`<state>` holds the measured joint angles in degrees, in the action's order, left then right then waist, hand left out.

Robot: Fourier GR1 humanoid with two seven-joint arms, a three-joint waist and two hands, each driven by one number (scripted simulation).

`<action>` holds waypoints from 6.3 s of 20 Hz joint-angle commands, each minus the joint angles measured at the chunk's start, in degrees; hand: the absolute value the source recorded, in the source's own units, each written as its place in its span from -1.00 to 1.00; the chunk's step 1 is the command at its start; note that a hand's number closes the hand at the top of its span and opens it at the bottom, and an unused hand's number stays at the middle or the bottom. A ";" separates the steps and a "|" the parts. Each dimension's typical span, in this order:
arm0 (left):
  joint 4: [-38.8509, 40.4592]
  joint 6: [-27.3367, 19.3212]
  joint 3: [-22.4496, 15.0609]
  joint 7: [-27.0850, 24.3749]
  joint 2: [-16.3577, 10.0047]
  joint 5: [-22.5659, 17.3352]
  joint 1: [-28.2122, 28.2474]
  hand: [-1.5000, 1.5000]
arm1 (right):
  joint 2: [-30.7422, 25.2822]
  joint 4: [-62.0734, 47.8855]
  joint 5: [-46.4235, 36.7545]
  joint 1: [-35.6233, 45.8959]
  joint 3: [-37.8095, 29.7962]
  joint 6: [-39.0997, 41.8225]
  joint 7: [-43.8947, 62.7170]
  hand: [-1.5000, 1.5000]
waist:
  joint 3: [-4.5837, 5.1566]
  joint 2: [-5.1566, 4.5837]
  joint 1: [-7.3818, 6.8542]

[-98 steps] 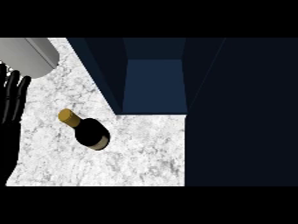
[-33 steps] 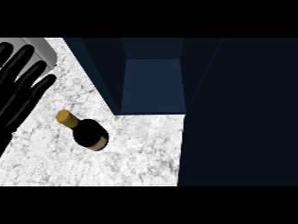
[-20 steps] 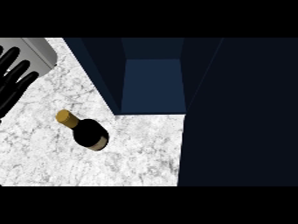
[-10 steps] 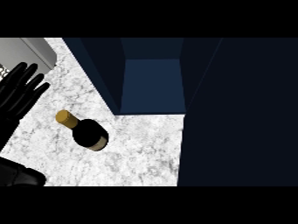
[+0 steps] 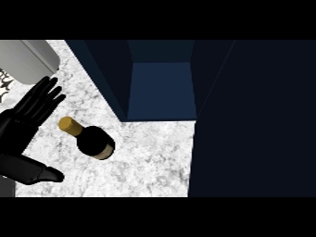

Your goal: Pick up the wine, place it into the cabinet and close the cabinet

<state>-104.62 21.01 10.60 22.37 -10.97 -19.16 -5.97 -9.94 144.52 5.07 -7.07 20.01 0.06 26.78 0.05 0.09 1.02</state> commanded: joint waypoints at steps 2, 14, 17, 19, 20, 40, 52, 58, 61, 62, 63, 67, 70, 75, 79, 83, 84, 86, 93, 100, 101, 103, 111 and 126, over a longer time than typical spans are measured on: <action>7.33 1.40 -1.68 -6.81 1.39 5.65 0.31 -1.00 | -1.60 15.07 3.13 -3.60 -0.64 -0.68 6.19 -1.00 | -0.01 0.03 0.31; 25.35 -0.12 -1.76 -18.58 2.07 13.84 -4.75 -1.00 | -1.38 12.08 3.47 -3.01 -1.61 -0.25 4.06 -1.00 | -0.03 -0.07 0.11; 28.43 1.84 0.25 -20.30 0.33 12.31 -4.20 -1.00 | -1.36 14.01 2.81 -7.37 0.82 0.16 2.06 -1.00 | -0.05 0.06 0.39; 31.43 4.22 0.91 -22.83 -2.17 12.74 -5.88 -1.00 | -1.77 14.07 3.48 -2.62 -1.31 -0.98 6.26 -1.00 | 0.01 -0.06 0.01; 33.57 2.66 -0.64 -26.73 0.29 15.20 -4.68 -1.00 | -1.34 13.83 1.90 -5.55 0.74 -0.50 3.39 -1.00 | 0.00 -0.02 0.29; 55.97 4.81 -1.28 -42.43 1.37 19.39 -7.53 -1.00 | -2.23 13.43 5.57 -2.28 -2.50 0.20 5.18 -1.00 | 0.00 -0.08 0.09; 64.30 6.36 3.76 -43.55 4.67 12.42 -11.85 -1.00 | -2.06 12.68 4.92 -3.42 -1.62 0.02 4.68 -1.00 | -0.03 -0.03 0.07; 69.60 7.80 3.41 -46.48 4.77 13.01 -14.38 -1.00 | -2.59 14.42 5.63 -2.04 -2.68 -0.73 8.18 -1.00 | 0.01 -0.13 0.23; 68.68 6.14 1.88 -45.51 7.47 13.61 -13.94 -1.00 | -1.70 12.84 5.04 0.28 -2.68 -1.14 8.38 -1.00 | -0.01 -0.05 -0.28; 71.12 8.35 3.53 -46.55 4.29 12.75 -15.63 -1.00 | -1.54 13.55 3.67 -1.67 -1.60 -1.02 7.23 -1.00 | 0.01 -0.09 0.09; 70.39 7.99 3.42 -46.99 5.10 12.51 -15.71 -1.00 | -1.28 13.10 2.09 -1.20 -0.55 -1.04 6.67 -1.00 | 0.00 -0.03 -0.04; 68.35 8.06 2.30 -47.29 6.71 12.49 -13.90 1.00 | -2.42 14.52 5.46 -4.63 -3.05 0.80 4.99 -1.00 | -0.06 0.10 -0.01; 67.65 4.81 1.55 -48.02 7.13 14.04 -15.63 1.00 | -2.86 12.08 9.24 -5.80 -6.62 2.71 2.01 -1.00 | -0.11 0.05 -0.07; 66.96 3.23 0.45 -50.44 7.23 15.63 -15.01 1.00 | -2.73 16.17 5.17 -6.07 -1.92 1.50 6.21 -1.00 | -0.04 0.18 0.09; 62.09 0.30 0.55 -51.25 8.18 15.17 -14.33 1.00 | -1.55 13.71 4.59 -3.00 -3.23 0.17 6.51 -1.00 | -0.05 0.27 -0.72; 58.53 -4.24 5.99 -60.55 8.25 11.82 -4.98 1.00 | -0.77 9.81 3.16 -2.98 -2.24 0.46 3.12 -1.00 | -0.08 0.64 -1.64; 57.87 -4.63 7.25 -63.59 9.33 10.67 -1.13 1.00 | -0.77 9.07 2.50 -4.82 -1.75 0.82 1.46 -1.00 | -0.12 0.85 -1.75; 52.77 -2.92 7.09 -63.50 10.12 8.88 0.82 1.00 | -0.42 9.31 3.22 -5.58 -2.44 0.75 0.52 -1.00 | -0.16 0.62 -1.50; 35.42 -5.79 -4.64 -56.34 10.94 2.46 7.32 1.00 | -1.38 10.26 5.01 -5.74 -3.43 2.46 0.98 -1.00 | -0.15 0.37 -1.06; 18.33 -18.73 -17.97 -46.86 10.96 -0.31 10.37 1.00 | -0.26 8.49 2.90 -6.65 -0.89 3.13 -0.86 -1.00 | -0.13 0.36 -0.72; 15.38 -23.95 -20.61 -45.24 10.96 0.80 10.18 1.00 | -0.34 8.87 3.20 -4.37 -2.53 2.06 1.06 -1.00 | -0.12 0.36 -0.84; 12.18 -25.67 -22.31 -42.12 10.96 0.89 9.11 1.00 | -0.90 11.85 4.68 -3.83 -3.21 1.42 4.88 -1.00 | -0.09 0.35 -0.63; 11.21 -44.36 -29.59 -31.45 10.97 -0.03 -5.26 1.00 | -0.90 9.88 7.69 -2.85 -6.54 2.93 3.96 -1.00 | -0.10 0.02 0.33; 27.05 -56.29 -33.09 -31.61 10.97 -2.55 -17.35 1.00 | -0.36 11.38 8.62 -5.36 -6.54 4.73 3.93 -1.00 | -0.07 -0.07 0.42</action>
<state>-82.15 -34.15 -21.98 -7.20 -0.01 -20.52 -21.61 -8.81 144.09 5.95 -7.86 15.28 3.57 27.00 -0.01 0.09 1.38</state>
